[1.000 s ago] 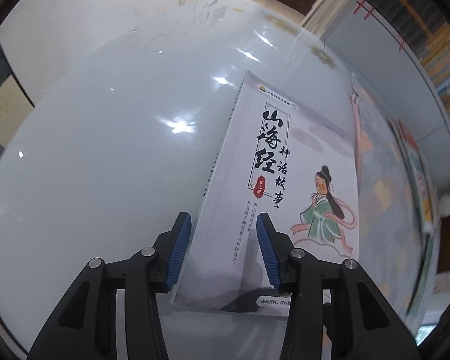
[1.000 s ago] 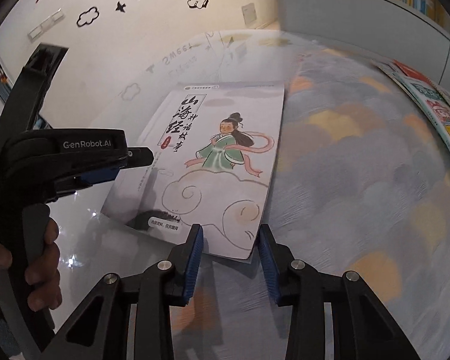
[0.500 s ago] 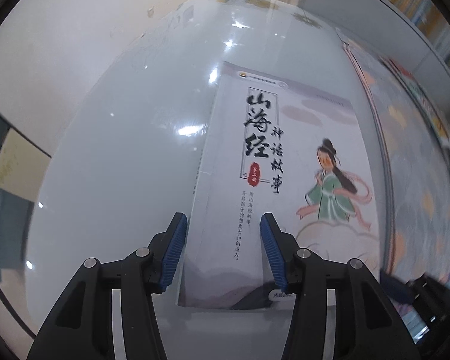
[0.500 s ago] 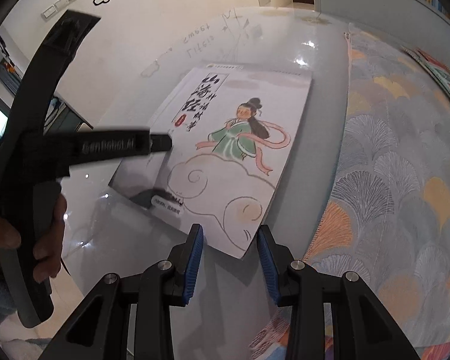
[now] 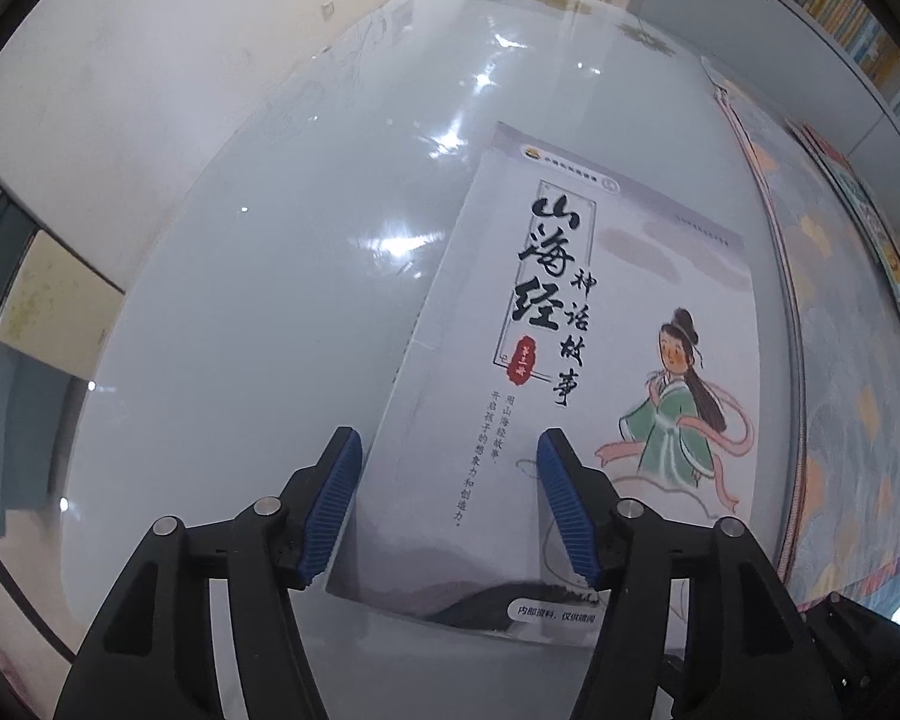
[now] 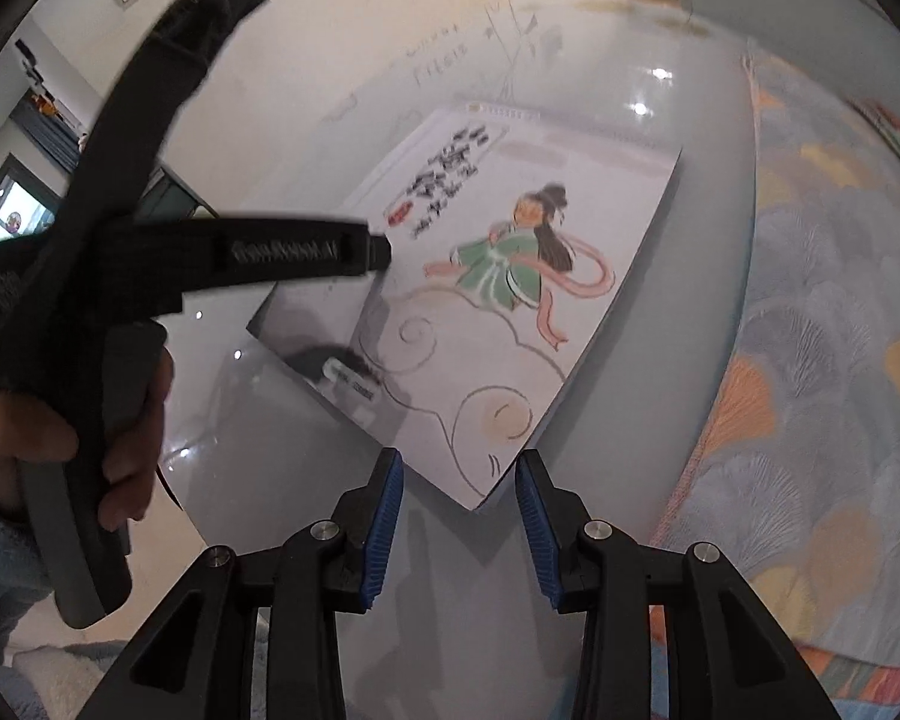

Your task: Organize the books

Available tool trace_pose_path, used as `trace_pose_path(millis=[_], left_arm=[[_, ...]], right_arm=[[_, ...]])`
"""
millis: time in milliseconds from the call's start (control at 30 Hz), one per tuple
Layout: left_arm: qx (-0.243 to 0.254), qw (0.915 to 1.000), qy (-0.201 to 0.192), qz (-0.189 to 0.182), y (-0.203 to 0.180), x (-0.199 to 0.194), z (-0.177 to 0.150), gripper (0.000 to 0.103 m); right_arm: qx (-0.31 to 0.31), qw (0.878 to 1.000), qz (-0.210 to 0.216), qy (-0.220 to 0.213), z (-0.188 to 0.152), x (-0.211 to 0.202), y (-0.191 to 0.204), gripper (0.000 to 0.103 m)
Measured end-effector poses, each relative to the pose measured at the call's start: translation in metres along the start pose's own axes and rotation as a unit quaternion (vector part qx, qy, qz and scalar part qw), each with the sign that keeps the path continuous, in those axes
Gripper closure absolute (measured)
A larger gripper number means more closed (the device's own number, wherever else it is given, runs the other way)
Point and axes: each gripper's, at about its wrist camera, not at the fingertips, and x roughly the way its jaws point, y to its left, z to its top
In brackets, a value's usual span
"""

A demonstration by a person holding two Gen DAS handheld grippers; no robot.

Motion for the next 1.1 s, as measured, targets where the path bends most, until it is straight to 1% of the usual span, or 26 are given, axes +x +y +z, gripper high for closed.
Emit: trace_pose_path(millis=[100,133,167,200,233,267,333,400,433,467,533,633,733,833,900,967,1000,1033,1100], left_arm=[[0.006,1.0000,0.000,0.001,-0.003,0.000,-0.005,0.039],[0.005,1.0000,0.000,0.001,-0.003,0.000,-0.007,0.039],[0.004,1.0000,0.000,0.002,-0.004,0.000,-0.008,0.038],[0.004,1.0000,0.001,0.003,-0.004,-0.001,-0.009,0.037],[0.002,1.0000,0.002,0.005,-0.004,-0.001,-0.008,0.037],[-0.001,1.0000,0.004,0.008,-0.004,0.000,-0.008,0.037],[-0.008,0.9997,0.006,0.023,-0.004,-0.002,-0.005,0.037],[-0.016,0.9988,-0.001,0.046,-0.005,-0.007,-0.002,0.038],[-0.020,0.9985,-0.005,0.050,-0.004,-0.012,-0.001,0.038],[-0.023,0.9984,-0.009,0.051,-0.005,-0.019,0.001,0.038],[-0.032,0.9983,-0.019,0.045,-0.010,-0.036,0.006,0.037],[-0.045,0.9980,-0.032,0.029,-0.027,-0.063,0.017,0.029],[-0.042,0.9975,-0.056,-0.008,-0.054,-0.093,0.022,0.024],[-0.015,0.9948,-0.085,-0.053,-0.102,-0.119,0.029,0.017],[0.008,0.9917,-0.099,-0.081,-0.139,-0.133,0.030,0.012],[0.033,0.9875,-0.109,-0.109,-0.176,-0.139,0.030,0.003],[0.048,0.9849,-0.112,-0.123,-0.197,-0.138,0.030,0.003],[0.063,0.9836,-0.111,-0.128,-0.221,-0.135,0.030,0.003],[0.098,0.9793,-0.099,-0.146,-0.268,-0.128,0.024,0.003]], right_arm=[[0.006,1.000,0.000,0.003,0.000,0.001,-0.001,0.061],[0.007,1.000,0.001,0.001,0.000,0.001,-0.002,0.055],[0.007,1.000,0.003,-0.001,0.001,0.001,-0.004,0.047],[0.007,1.000,0.004,-0.004,0.000,-0.001,-0.004,0.042],[0.006,1.000,0.005,-0.005,0.000,-0.003,-0.007,0.034],[0.004,1.000,0.003,-0.005,-0.004,-0.004,-0.007,0.030],[0.000,1.000,0.000,-0.008,-0.002,-0.007,-0.009,0.030],[-0.005,1.000,-0.006,-0.019,0.000,-0.012,-0.010,0.030],[-0.007,1.000,-0.013,-0.026,0.000,-0.015,-0.011,0.028],[-0.011,0.999,-0.023,-0.036,0.002,-0.020,-0.015,0.024],[-0.018,0.997,-0.040,-0.057,0.003,-0.031,-0.019,0.019],[-0.031,0.994,-0.052,-0.096,0.004,-0.056,-0.032,0.019],[-0.037,0.986,-0.074,-0.143,0.009,-0.088,-0.046,0.019],[-0.032,0.977,-0.109,-0.183,0.011,-0.125,-0.076,0.019],[-0.023,0.966,-0.151,-0.209,0.006,-0.151,-0.105,0.018],[0.001,0.955,-0.192,-0.225,-0.008,-0.178,-0.142,0.012],[0.015,0.952,-0.202,-0.228,-0.016,-0.190,-0.160,0.012],[0.033,0.950,-0.209,-0.229,-0.024,-0.199,-0.179,0.012],[0.083,0.945,-0.220,-0.226,-0.049,-0.221,-0.226,0.012]])
